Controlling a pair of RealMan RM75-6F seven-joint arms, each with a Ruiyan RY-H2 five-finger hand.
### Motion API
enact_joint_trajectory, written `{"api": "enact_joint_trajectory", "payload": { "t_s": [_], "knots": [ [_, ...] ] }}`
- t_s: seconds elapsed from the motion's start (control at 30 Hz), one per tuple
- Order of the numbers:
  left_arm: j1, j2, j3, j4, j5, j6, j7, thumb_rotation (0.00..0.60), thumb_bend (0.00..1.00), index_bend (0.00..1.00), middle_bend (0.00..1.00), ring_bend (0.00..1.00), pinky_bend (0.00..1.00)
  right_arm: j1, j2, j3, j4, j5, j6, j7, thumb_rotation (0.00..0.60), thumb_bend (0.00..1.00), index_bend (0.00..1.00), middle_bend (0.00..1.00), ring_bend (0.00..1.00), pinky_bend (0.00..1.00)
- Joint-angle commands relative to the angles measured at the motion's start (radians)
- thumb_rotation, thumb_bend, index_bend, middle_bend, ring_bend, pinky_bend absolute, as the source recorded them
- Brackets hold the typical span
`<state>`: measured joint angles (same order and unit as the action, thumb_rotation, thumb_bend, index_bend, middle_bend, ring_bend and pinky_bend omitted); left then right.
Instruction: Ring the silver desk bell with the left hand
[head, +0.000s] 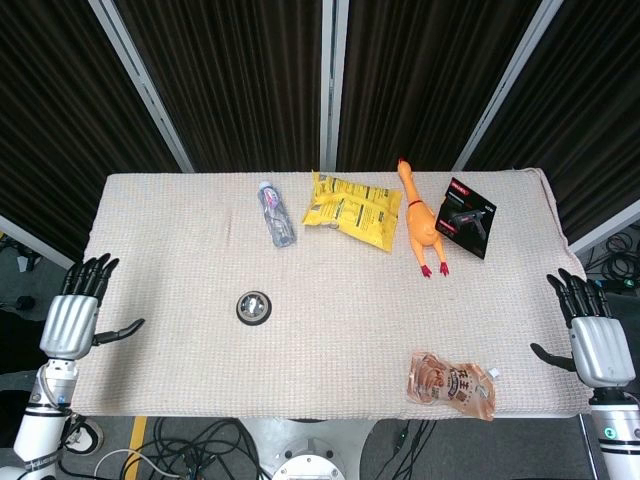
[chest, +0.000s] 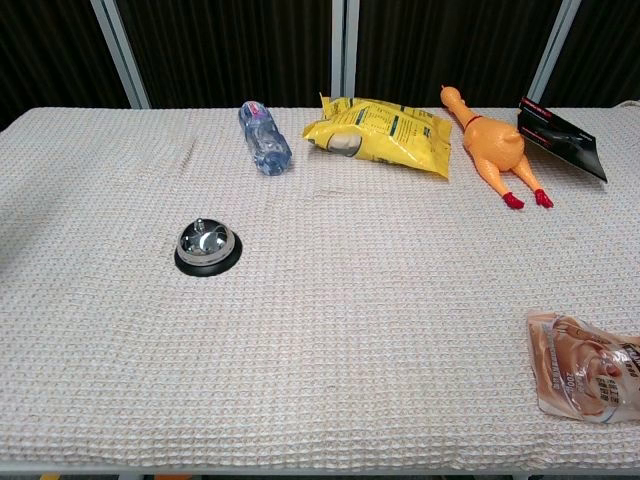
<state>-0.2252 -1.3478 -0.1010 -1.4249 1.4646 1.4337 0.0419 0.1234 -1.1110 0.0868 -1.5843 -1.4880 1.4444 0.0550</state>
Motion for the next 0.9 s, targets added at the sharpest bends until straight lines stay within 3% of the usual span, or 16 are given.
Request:
{"api": "enact_joint_trajectory", "payload": {
  "t_s": [0.03, 0.9],
  "knots": [
    [-0.001, 0.002, -0.003, -0.002, -0.002, 0.001, 0.003, 0.059, 0.00, 0.03, 0.00, 0.00, 0.00, 0.001, 0.000, 0.000, 0.000, 0.000, -0.001, 0.000, 0.600, 0.00, 0.00, 0.00, 0.00, 0.00],
    [-0.023, -0.040, 0.011, 0.035, 0.000, -0.036, -0.015, 0.063, 0.00, 0.03, 0.00, 0.00, 0.00, -0.007, 0.004, -0.011, 0.015, 0.028, -0.018, -0.072, 0.600, 0.00, 0.00, 0.00, 0.00, 0.00]
  ]
}}
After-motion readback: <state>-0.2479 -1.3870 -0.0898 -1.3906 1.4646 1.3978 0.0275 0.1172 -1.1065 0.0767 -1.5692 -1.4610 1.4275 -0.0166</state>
